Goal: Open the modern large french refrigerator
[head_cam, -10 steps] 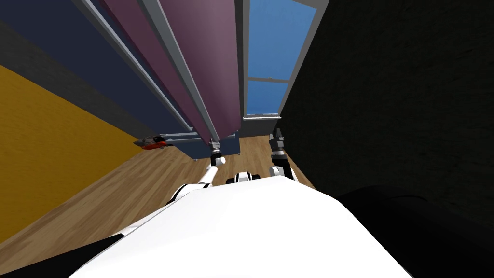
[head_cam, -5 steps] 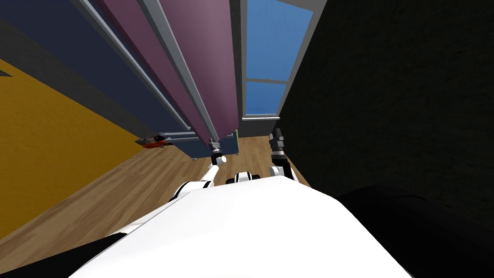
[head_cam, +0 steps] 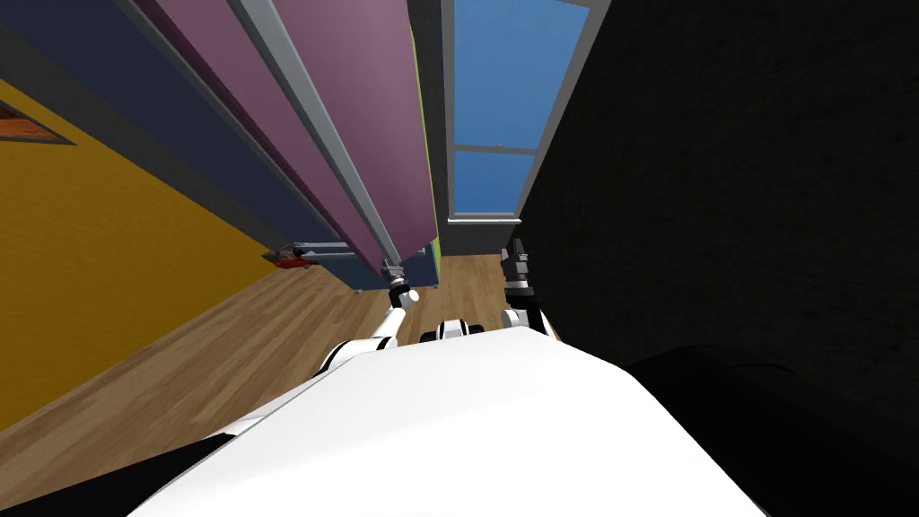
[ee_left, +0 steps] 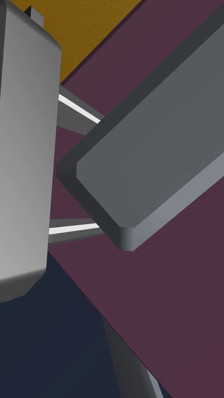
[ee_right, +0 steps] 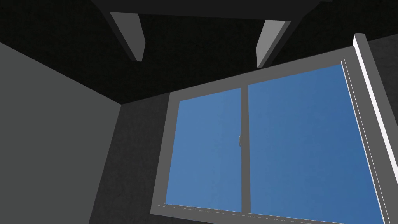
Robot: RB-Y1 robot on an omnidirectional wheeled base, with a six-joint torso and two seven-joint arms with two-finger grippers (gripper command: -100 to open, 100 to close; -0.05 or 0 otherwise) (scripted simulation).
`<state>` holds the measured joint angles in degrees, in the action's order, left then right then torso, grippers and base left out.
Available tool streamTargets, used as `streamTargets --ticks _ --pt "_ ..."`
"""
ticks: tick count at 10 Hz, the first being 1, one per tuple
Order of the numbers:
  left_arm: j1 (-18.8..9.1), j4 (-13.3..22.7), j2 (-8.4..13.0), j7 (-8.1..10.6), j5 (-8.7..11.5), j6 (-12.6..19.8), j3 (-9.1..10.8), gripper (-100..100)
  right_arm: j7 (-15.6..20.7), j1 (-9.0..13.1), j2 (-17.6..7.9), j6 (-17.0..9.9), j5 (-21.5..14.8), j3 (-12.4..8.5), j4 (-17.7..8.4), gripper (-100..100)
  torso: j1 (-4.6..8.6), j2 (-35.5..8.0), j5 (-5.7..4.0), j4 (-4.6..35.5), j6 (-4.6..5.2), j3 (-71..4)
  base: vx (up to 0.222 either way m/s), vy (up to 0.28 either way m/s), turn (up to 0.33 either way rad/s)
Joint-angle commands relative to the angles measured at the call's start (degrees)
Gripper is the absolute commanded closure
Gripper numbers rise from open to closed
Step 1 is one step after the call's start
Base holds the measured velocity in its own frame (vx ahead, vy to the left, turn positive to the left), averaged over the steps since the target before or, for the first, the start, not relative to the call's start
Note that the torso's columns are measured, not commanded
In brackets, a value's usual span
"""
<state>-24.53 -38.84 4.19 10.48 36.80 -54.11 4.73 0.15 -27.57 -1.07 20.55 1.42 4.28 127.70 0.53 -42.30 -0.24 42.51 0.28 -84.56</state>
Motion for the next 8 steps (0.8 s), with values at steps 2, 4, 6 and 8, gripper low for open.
streamTargets --ticks 2,4,6,8 --pt "-1.1 0.4 0.1 -3.41 2.1 -2.1 2.81 100 0.0 0.0 0.0 0.0 0.0 0.0 0.0 0 -0.13 0.1 -0.03 0.1 0.11 0.0 -0.008 -0.318 0.108" --pt "-3.2 1.5 0.8 -3.32 2.2 0.6 3.29 -100 0.0 0.0 0.0 0.0 0.0 0.0 0.0 0 -0.80 -0.1 0.19 0.0 -0.13 0.1 -0.056 -0.084 0.068" --pt "-4.8 1.3 1.1 -4.01 2.4 2.3 3.86 -100 0.0 0.0 0.0 0.0 0.0 0.0 0.0 0 -1.07 -0.1 0.14 0.2 -0.37 0.0 -0.050 0.024 0.040" --pt "-4.8 1.3 1.1 -4.01 2.4 2.3 3.86 -100 0.0 0.0 0.0 0.0 0.0 0.0 0.0 0 -0.44 -0.1 0.09 0.0 -0.34 0.1 0.006 0.026 0.017"
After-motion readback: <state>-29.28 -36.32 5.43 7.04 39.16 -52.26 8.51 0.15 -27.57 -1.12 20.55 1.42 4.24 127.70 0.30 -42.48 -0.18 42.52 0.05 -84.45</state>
